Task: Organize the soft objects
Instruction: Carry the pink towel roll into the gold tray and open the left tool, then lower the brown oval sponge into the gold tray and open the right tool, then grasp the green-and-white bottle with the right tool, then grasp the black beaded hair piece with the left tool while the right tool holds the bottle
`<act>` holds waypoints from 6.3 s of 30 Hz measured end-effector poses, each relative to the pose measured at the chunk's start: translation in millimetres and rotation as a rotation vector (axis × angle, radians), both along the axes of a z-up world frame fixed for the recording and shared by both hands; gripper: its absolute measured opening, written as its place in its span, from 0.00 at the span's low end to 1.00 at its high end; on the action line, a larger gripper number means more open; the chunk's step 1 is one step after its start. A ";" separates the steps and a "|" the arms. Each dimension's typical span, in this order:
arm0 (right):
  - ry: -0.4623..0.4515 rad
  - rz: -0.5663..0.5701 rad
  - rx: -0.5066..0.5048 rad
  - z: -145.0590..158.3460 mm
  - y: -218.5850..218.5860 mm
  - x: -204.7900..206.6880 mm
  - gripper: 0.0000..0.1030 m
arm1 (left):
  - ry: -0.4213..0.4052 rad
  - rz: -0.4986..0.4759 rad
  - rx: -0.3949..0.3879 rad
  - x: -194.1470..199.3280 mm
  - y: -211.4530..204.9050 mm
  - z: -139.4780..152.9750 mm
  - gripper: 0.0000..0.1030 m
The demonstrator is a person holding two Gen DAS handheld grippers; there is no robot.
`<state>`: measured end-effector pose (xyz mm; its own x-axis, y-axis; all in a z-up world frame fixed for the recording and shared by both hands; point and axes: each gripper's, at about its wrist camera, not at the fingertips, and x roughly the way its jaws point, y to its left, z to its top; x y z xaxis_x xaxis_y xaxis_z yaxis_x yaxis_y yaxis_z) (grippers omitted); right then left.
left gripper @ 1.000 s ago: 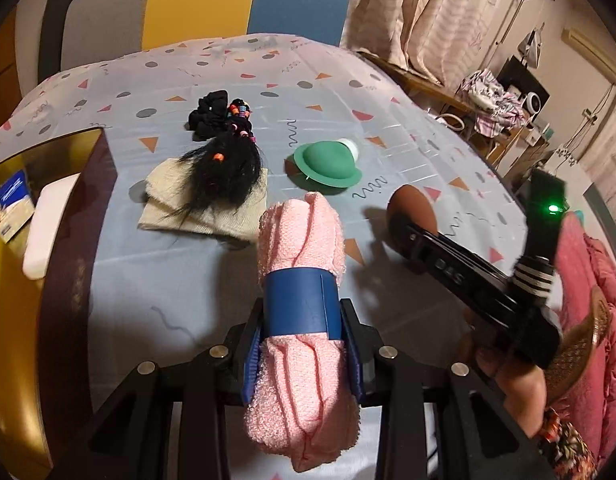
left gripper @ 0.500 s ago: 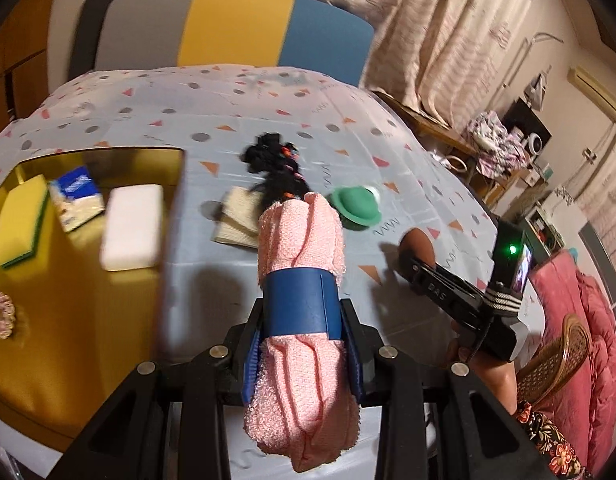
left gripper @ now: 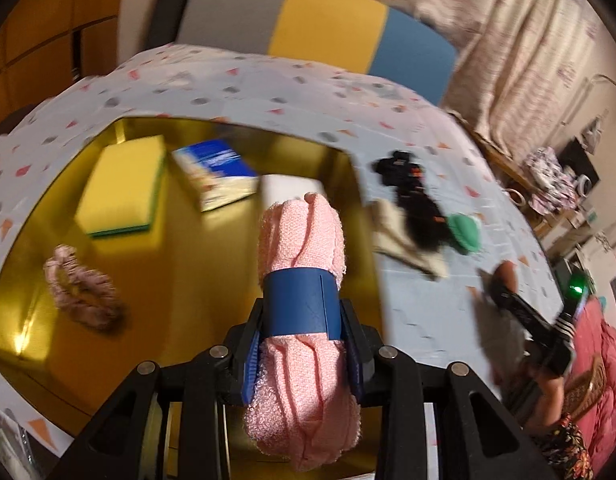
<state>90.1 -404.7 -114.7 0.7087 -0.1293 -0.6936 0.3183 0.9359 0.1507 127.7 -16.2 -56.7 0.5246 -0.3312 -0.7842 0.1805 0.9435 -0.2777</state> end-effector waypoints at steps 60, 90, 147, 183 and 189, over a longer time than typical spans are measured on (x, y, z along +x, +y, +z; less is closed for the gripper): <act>0.014 0.588 0.069 80.4 270.1 27.0 0.44 | -0.071 0.185 -0.026 -36.7 70.1 -0.4 0.44; -0.025 0.539 0.031 88.8 282.5 40.4 0.71 | -0.068 0.176 -0.085 -37.0 73.0 2.1 0.44; 0.194 -0.092 0.101 4.0 15.3 140.4 0.68 | -0.134 -0.153 0.006 -89.6 -52.4 23.7 0.44; -0.200 -0.088 0.401 -5.3 -60.9 9.9 0.55 | 0.039 -0.226 0.229 89.1 -217.0 8.4 0.46; -0.216 -0.081 0.425 -7.6 -62.4 9.1 0.57 | 0.056 -0.194 0.350 131.2 -246.5 -21.6 0.46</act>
<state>99.2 -467.1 -122.3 0.8415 0.0731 -0.5353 0.3070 0.7506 0.5851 258.9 -262.7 -78.2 0.4321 -0.1280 -0.8927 0.3580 0.9329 0.0395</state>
